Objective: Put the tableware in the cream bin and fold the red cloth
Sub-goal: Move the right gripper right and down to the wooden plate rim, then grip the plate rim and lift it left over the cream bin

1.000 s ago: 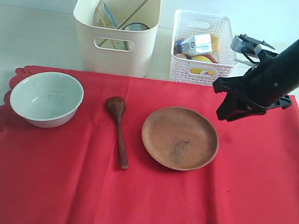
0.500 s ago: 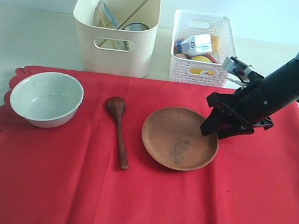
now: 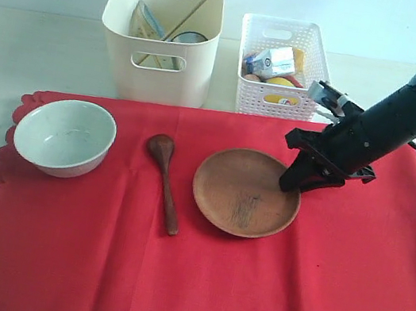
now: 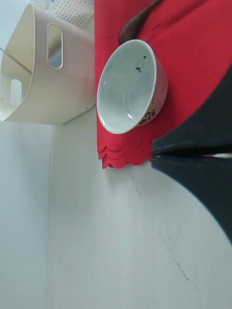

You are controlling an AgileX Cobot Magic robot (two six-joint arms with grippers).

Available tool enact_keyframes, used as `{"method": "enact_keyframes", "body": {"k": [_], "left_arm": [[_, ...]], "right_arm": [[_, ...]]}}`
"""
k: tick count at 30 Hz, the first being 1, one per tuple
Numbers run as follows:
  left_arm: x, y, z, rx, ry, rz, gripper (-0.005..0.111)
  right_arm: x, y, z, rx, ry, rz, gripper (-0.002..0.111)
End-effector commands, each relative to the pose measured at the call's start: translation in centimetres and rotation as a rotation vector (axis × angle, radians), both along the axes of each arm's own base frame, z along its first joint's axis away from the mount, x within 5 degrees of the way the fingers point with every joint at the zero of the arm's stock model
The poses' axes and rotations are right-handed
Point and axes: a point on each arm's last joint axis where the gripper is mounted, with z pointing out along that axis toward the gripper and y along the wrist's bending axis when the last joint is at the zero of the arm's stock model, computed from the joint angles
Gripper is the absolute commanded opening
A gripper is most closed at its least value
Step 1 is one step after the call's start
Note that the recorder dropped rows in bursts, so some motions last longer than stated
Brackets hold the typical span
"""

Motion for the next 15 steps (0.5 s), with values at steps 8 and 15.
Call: {"method": "enact_keyframes", "body": {"k": [8, 15], "left_arm": [[0.0, -0.1, 0.0, -0.013, -0.010, -0.006, 0.000], [0.0, -0.1, 0.0, -0.013, -0.010, -0.006, 0.000]], "right_arm": [[-0.1, 0.2, 2.9, 0.058, -0.069, 0.019, 0.000], [-0.8, 0.5, 8.1, 0.129, -0.173, 0.030, 0.000]]}}
